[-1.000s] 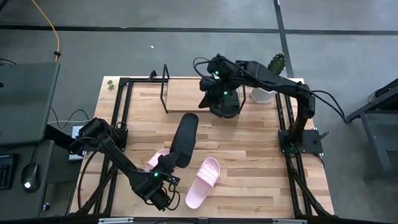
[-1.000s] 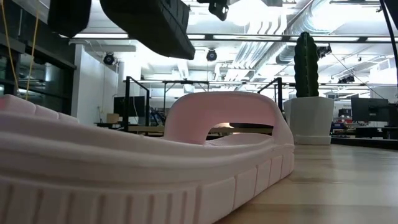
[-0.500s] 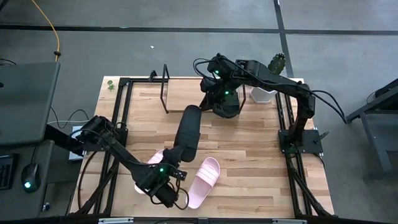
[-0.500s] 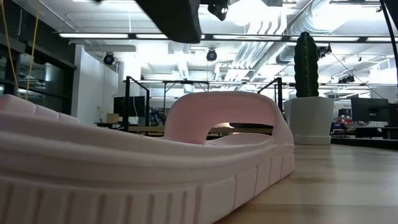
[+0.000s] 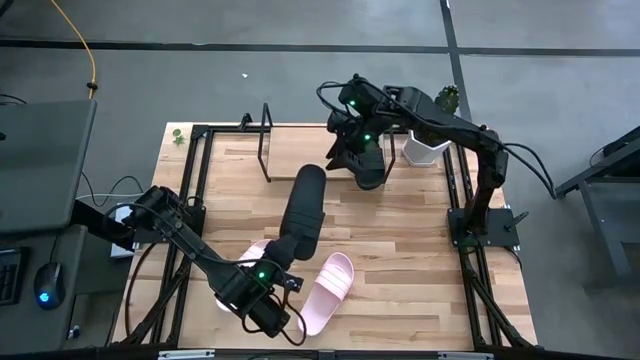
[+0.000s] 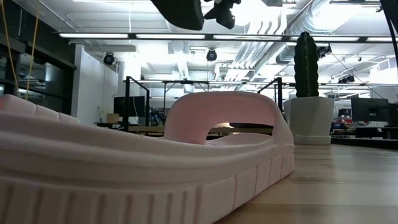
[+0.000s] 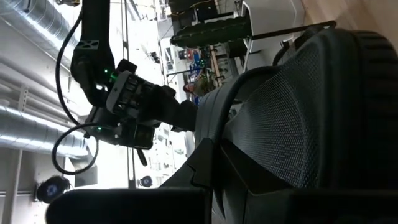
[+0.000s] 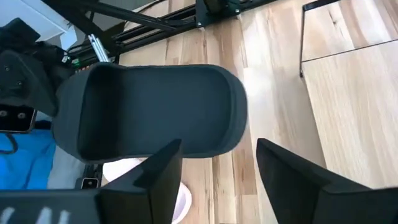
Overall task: Pick and place slides into the shelf
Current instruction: Put the black slide on the shelf
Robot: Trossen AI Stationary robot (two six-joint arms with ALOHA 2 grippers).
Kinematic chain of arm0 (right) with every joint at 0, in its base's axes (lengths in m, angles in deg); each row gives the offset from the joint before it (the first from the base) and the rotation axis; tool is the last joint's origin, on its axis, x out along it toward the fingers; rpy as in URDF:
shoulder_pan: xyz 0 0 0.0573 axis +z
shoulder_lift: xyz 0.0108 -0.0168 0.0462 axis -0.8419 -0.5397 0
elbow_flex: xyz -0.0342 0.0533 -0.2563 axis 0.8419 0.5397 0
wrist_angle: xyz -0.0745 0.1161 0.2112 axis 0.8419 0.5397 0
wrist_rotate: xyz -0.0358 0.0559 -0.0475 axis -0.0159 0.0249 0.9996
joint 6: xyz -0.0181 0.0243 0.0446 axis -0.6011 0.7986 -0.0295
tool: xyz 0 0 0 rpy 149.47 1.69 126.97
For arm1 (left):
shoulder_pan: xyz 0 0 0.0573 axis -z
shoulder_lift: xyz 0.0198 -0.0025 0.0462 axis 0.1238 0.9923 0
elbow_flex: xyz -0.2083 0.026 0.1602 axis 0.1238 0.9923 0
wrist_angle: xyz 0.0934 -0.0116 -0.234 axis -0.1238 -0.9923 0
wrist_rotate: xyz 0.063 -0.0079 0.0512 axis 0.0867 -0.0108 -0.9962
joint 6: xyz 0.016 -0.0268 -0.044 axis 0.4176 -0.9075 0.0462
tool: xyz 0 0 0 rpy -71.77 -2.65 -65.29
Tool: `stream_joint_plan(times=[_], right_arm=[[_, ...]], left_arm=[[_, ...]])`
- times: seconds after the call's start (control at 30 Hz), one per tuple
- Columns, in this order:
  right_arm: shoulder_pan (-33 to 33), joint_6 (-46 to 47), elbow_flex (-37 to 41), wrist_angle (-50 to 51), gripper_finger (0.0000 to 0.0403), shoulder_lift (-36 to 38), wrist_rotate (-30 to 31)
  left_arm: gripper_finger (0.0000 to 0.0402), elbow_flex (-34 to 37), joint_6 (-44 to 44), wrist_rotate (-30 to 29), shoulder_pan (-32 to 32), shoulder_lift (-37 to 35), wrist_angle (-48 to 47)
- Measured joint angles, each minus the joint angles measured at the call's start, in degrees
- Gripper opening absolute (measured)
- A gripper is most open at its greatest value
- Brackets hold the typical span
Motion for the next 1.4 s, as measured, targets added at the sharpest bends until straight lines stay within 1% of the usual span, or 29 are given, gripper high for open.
stream_joint_plan(times=[0.2,0.47,0.53,0.63,0.73,0.93,1.03,1.13,1.27,1.4], right_arm=[[-0.4,0.0,0.0,0.3,0.0206,0.0,-3.7],[1.1,0.0,0.0,0.3,0.0206,0.0,-4.3],[1.3,0.0,0.0,0.3,0.0206,0.0,-4.1],[1.1,0.0,0.0,0.3,0.0206,0.0,-2.0],[0.4,0.0,0.0,0.3,0.0206,0.0,-1.8],[0.3,1.5,1.1,-2.3,0.0206,0.0,-3.7],[0.5,1.6,2.9,-4.9,0.0206,0.0,-5.5],[0.6,1.6,4.2,-5.4,0.0206,-0.1,-7.2],[0.6,1.2,4.7,-6.2,0.0206,-0.1,-7.1],[0.7,1.8,4.7,-8.6,0.0206,-0.1,-7.0]], left_arm=[[0.0000,0.0,1.2,0.0,-0.9,0.0,0.0],[0.0000,-2.3,2.6,0.0,-3.9,0.0,0.1],[0.0000,-3.5,2.9,-0.1,-3.9,0.0,0.1],[0.0000,-5.1,4.4,-0.1,-3.6,0.0,0.2],[0.0000,-6.1,4.5,-0.1,-2.9,0.0,0.1],[0.0000,-7.2,6.7,-0.1,-2.6,0.0,0.3],[0.0000,-7.5,7.2,-0.1,-2.5,0.0,0.7],[0.0000,-7.5,7.2,0.2,-2.5,0.1,0.7],[0.0000,-7.5,8.3,0.2,-2.5,0.1,0.9],[0.0000,-7.5,11.5,-0.1,-2.5,0.1,3.9]])
